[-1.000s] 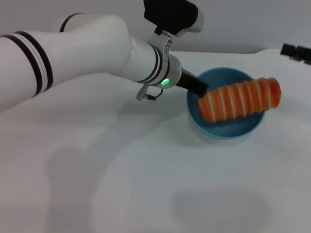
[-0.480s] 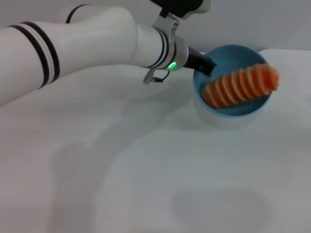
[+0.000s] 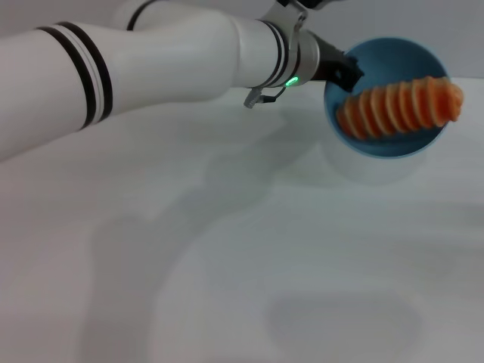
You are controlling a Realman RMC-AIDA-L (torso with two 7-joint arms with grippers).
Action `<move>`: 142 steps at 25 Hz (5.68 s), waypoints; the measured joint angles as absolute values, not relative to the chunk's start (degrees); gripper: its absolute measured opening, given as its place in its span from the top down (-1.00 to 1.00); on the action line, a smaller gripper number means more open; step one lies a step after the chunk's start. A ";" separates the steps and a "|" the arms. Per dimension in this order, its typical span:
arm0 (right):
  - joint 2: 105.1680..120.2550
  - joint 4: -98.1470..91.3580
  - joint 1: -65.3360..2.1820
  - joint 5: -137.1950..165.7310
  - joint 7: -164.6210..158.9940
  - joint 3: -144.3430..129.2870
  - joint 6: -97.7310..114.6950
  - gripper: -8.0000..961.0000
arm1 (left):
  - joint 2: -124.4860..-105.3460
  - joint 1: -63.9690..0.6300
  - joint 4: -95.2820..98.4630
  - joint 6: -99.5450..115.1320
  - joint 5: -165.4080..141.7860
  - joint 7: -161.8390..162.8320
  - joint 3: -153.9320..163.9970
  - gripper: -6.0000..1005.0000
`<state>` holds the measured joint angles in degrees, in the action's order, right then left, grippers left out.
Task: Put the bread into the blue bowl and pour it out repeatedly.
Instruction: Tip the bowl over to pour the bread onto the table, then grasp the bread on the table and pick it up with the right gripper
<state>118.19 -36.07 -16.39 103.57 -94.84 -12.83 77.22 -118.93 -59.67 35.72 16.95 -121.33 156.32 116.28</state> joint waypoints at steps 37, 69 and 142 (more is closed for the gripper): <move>118.22 -28.83 -16.42 94.22 -78.74 -12.55 74.47 -0.43 | -119.08 -52.02 37.56 -24.00 -121.54 146.19 141.17 0.99; 118.22 -28.38 -17.97 93.95 -79.10 -12.57 73.74 -0.43 | -119.09 -49.08 39.63 -35.45 -121.43 126.97 141.92 0.99; 117.14 -27.31 -20.82 111.64 -94.72 -14.86 74.40 -0.43 | -118.62 -46.16 43.04 -9.19 -120.85 148.32 119.04 0.99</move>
